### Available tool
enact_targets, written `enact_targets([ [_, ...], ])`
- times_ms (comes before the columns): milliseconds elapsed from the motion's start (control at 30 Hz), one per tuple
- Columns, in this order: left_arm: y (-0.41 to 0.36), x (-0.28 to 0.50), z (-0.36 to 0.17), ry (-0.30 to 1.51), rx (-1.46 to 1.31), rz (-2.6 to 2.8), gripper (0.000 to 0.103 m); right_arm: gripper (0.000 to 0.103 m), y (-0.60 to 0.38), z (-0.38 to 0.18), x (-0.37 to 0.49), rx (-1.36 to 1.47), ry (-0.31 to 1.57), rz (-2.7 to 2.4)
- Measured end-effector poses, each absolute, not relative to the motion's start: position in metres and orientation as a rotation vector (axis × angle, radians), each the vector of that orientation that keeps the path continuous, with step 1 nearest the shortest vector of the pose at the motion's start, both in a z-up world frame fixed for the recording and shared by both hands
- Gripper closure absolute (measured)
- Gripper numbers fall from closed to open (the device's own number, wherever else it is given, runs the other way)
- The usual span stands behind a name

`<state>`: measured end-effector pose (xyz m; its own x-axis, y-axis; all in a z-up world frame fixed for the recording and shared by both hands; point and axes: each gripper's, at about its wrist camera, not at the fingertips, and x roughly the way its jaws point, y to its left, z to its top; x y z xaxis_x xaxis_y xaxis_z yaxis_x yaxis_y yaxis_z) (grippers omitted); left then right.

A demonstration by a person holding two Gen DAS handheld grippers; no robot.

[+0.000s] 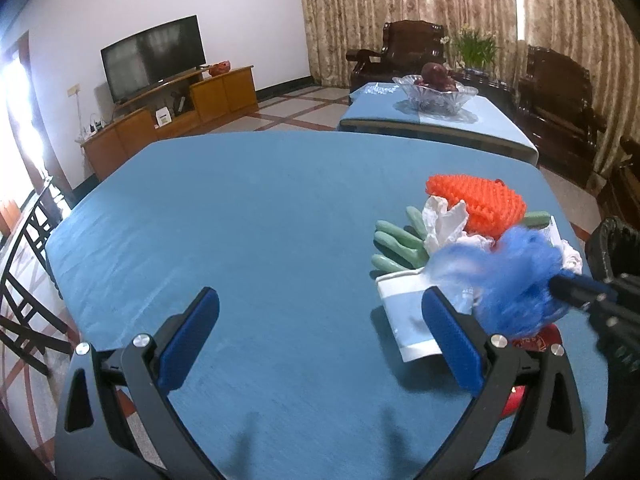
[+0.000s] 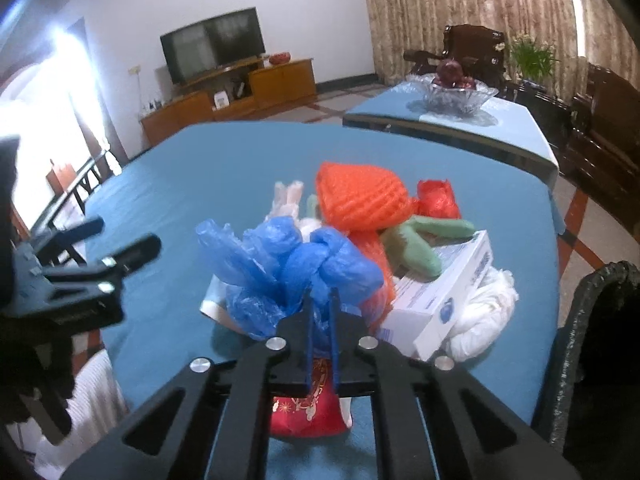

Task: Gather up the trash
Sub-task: 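Grasp the blue plastic bag with the right gripper while the left gripper approaches the paper cup, then grasp the white-blue paper cup with the left gripper while the right gripper holds the bag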

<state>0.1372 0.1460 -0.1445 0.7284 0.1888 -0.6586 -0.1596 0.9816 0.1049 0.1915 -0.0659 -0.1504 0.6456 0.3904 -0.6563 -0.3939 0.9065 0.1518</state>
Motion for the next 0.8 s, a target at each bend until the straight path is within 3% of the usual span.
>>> enact_targets([
  [633,0.093,0.182,-0.204,0.843,0.018,0.065,0.006,0.097,-0.130,-0.143,0.179,0.051,0.712,0.310],
  [667,0.094,0.184,-0.206,0.847,0.011,0.060,0.008,0.097,-0.131,-0.143,0.179,0.056,0.714,0.311],
  [733,0.095,0.187,-0.209,0.859,-0.005,0.042,0.028,0.097,-0.131,-0.144,0.177,0.057,0.715,0.314],
  [800,0.098,0.188,-0.210,0.869,-0.042,0.011,0.034,0.097,-0.131,-0.143,0.178,0.054,0.714,0.321],
])
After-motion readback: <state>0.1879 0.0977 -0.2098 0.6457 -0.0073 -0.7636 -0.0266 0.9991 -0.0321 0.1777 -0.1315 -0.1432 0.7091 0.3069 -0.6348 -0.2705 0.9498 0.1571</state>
